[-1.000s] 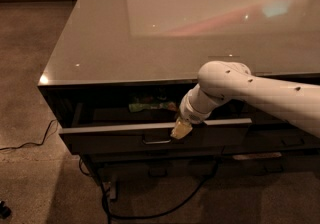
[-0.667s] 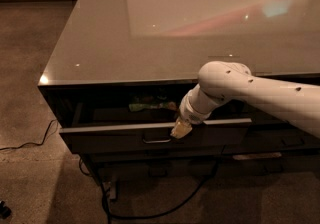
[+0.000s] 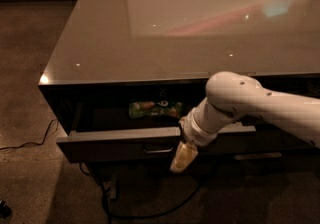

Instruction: Open top drawer

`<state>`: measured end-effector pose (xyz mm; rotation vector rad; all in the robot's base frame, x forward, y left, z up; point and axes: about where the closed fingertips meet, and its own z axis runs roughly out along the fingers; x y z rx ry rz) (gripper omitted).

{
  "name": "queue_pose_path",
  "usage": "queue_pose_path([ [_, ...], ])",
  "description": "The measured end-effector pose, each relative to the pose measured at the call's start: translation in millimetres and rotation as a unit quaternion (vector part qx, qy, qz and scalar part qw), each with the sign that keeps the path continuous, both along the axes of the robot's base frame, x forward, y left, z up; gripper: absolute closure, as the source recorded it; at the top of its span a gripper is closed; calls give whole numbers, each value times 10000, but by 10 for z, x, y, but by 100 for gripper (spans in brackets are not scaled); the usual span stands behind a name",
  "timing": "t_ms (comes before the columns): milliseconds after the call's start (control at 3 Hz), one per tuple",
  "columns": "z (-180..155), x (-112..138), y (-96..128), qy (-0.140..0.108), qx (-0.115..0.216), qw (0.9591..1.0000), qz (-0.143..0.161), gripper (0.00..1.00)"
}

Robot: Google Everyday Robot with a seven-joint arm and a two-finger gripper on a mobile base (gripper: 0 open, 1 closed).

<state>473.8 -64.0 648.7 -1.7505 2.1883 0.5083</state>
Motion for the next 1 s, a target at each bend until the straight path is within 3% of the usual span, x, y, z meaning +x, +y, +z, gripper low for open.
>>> queue_pose_path([
  [333,36,-509,43,488,116,9986,138,0],
  [667,36,-509,43,488,116,9986,138,0],
  [1000,95,-440,59,337,222,9991,163,0],
])
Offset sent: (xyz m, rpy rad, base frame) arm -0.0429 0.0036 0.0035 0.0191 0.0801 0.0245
